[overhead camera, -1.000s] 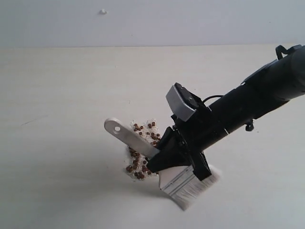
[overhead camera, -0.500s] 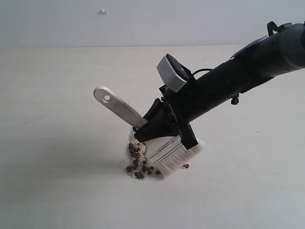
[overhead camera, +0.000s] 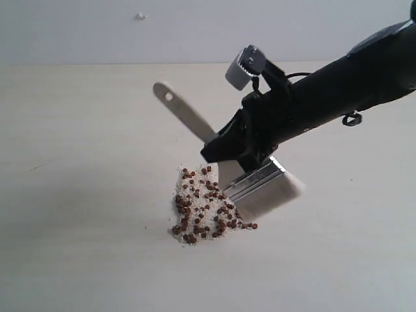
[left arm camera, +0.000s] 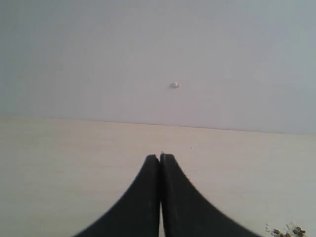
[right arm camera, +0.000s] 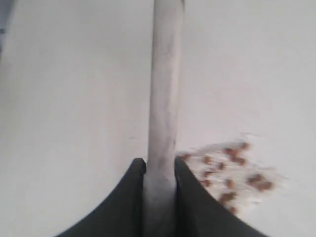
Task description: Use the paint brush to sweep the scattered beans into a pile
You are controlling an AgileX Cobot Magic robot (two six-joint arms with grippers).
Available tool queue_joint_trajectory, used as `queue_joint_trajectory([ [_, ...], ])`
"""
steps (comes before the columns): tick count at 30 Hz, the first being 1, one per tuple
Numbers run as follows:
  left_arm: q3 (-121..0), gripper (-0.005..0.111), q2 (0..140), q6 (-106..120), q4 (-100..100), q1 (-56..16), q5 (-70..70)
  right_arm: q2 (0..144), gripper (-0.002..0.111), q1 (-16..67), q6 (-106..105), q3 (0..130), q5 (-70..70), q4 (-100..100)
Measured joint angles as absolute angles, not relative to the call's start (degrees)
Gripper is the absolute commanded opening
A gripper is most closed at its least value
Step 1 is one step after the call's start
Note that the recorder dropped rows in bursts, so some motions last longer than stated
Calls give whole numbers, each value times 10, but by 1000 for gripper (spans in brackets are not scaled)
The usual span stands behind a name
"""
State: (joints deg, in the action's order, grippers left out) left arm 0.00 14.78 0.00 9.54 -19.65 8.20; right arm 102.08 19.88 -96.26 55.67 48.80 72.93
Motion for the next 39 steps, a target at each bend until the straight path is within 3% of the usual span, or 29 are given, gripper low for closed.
queue_joint_trajectory([
  [5, 0, 0, 148, 0, 95, -197, 82, 897, 0, 248, -968, 473, 234, 869],
  [10, 0, 0, 148, 0, 95, -197, 82, 817, 0, 370, -981, 404, -93, 981],
  [15, 0, 0, 148, 0, 95, -197, 84, 831, 0, 473, -761, 356, -336, 908],
  [19, 0, 0, 148, 0, 95, -197, 84, 886, 0, 617, -422, 283, -559, 759],
  [26, 0, 0, 148, 0, 95, -197, 85, 1050, 0, 652, -308, 280, -648, 799],
  [39, 0, 0, 148, 0, 95, -197, 85, 1121, 0, 652, -308, 407, -594, 813],
])
